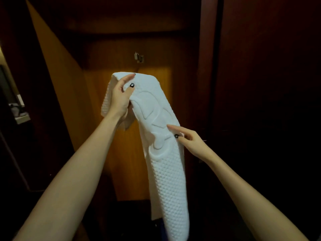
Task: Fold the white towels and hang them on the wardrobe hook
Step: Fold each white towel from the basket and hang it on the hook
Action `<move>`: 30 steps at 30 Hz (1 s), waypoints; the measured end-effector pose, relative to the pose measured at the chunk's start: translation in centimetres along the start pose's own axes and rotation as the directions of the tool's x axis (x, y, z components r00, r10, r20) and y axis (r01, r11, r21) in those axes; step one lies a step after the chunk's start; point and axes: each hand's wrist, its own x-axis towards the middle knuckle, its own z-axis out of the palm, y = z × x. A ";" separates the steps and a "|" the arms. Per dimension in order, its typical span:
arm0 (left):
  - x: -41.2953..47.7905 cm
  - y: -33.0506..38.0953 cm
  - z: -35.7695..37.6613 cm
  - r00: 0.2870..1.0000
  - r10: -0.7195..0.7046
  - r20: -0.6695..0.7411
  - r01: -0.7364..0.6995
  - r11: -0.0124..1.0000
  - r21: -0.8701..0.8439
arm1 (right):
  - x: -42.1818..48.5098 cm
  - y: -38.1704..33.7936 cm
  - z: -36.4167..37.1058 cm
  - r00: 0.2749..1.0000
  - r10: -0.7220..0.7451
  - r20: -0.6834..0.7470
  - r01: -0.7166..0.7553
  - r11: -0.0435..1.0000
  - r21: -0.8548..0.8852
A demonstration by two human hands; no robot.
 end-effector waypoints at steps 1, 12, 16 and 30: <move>0.8 -0.1 -0.9 1.000 0.009 -0.001 -0.009 1.000 0.003 | 0.9 -0.2 0.0 1.000 -0.009 -0.017 0.009 1.000 -0.017; 9.2 -1.6 -6.4 0.993 0.102 0.062 -0.104 0.994 0.043 | 10.9 -2.3 -1.4 0.996 -0.087 -0.013 0.085 0.990 -0.113; 12.0 -1.8 -8.2 0.985 0.168 0.029 -0.170 0.983 0.077 | 15.8 -4.0 -3.3 0.975 -0.183 -0.125 0.160 0.971 -0.176; 26.8 -4.5 -9.0 0.926 0.344 -0.154 -0.301 0.921 0.247 | 35.2 -8.4 -8.5 0.909 -0.338 -0.244 0.286 0.931 -0.225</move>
